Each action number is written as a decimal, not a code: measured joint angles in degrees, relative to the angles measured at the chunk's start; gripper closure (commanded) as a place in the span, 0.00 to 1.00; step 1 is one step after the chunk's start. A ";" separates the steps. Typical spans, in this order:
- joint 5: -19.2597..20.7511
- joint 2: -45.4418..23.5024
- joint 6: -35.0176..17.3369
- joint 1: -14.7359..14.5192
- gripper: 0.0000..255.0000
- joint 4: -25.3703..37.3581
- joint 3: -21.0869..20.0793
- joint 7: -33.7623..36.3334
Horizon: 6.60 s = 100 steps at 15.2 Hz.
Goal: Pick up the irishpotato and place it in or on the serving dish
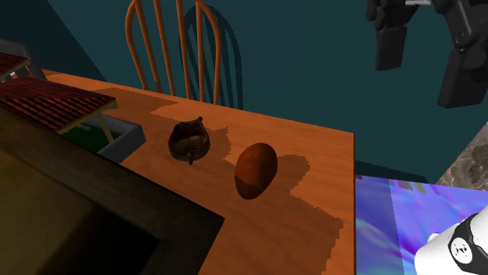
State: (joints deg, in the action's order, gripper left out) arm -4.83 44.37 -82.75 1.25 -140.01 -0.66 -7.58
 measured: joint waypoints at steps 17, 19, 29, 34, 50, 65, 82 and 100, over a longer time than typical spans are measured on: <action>5.98 -28.29 -20.96 -11.19 0.00 4.04 20.87 -60.66; 4.41 -33.69 -23.53 -12.82 0.00 6.08 22.00 -68.57; 1.62 -41.05 -31.18 -14.39 0.00 4.64 22.51 -79.40; 1.57 -41.12 -31.80 -14.40 0.00 4.09 22.50 -79.45; 2.19 -39.60 -29.45 -14.34 1.00 5.08 22.44 -78.88; 3.90 -34.00 -17.70 -14.34 1.00 11.68 21.73 -76.54; -3.21 -59.63 -6.16 -9.81 1.00 46.28 25.49 -86.69; -5.43 -65.65 -14.55 -8.92 1.00 43.16 24.92 -88.70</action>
State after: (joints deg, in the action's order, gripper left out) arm -10.27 -21.28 -97.30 -7.66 -96.85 24.26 -96.28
